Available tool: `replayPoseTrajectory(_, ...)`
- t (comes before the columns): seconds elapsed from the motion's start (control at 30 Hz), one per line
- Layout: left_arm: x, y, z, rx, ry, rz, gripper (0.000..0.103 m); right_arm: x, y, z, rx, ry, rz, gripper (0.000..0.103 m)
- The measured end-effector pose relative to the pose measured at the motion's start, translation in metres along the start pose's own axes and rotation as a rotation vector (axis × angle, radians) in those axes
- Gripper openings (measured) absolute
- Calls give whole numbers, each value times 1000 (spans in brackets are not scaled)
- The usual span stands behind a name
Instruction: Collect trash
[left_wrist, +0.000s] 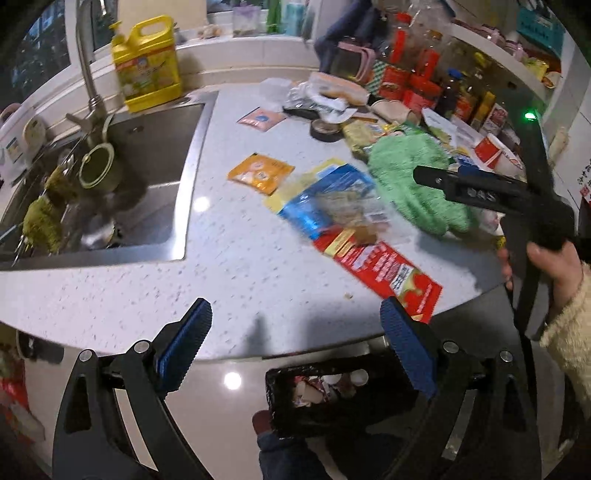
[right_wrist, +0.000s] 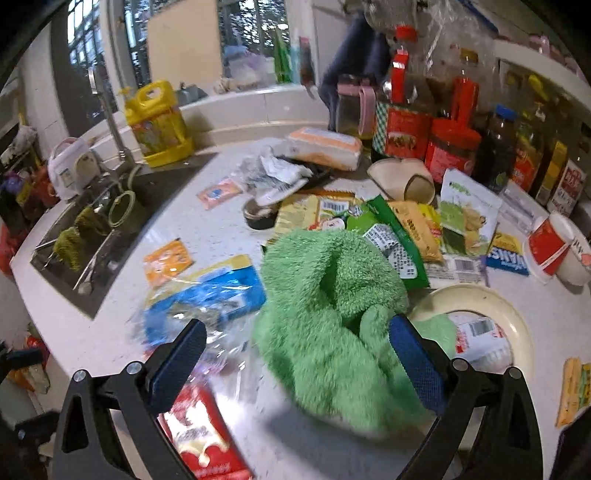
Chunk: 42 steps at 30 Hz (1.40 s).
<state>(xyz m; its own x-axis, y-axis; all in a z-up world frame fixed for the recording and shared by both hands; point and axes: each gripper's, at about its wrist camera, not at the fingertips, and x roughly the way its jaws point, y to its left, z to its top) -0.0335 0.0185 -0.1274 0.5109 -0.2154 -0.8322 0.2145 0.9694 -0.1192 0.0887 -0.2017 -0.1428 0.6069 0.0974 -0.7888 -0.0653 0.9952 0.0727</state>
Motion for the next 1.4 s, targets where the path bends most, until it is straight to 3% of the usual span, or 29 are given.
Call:
replayPoseTrajectory(0.1, 2, 5, -2, -11, 4, 10, 90, 18, -5, 1, 23, 37, -23, 98)
replayPoseTrajectory(0.13, 2, 7, -3, -14, 6, 14, 90, 22, -7, 1, 25, 45, -27, 93)
replayPoseTrajectory(0.27, 2, 10, -6, -21, 11, 20, 90, 36, -13, -1, 18, 106, -41, 26)
replayPoseTrajectory(0.37, 1, 10, -5, -24, 8, 21, 90, 24, -19, 0, 48, 64, -33, 15)
replayPoseTrajectory(0.73, 11, -8, 23, 35, -17, -26, 90, -91, -30, 27, 88, -182, 70, 13)
replayPoseTrajectory(0.93, 36, -54, 77, 197, -59, -91, 90, -161, -48, 39, 129, -319, 89, 13)
replayPoseTrajectory(1.13, 92, -114, 127, 418, -19, -157, 90, -188, -71, 32, 187, -352, 69, 14)
replayPoseTrajectory(1.33, 144, -145, 158, 521, 58, -220, 90, -188, -91, 17, 248, -326, 45, 14)
replayPoseTrajectory(1.4, 158, -150, 165, 548, 74, -196, 90, -185, -94, 13, 257, -316, 39, 14)
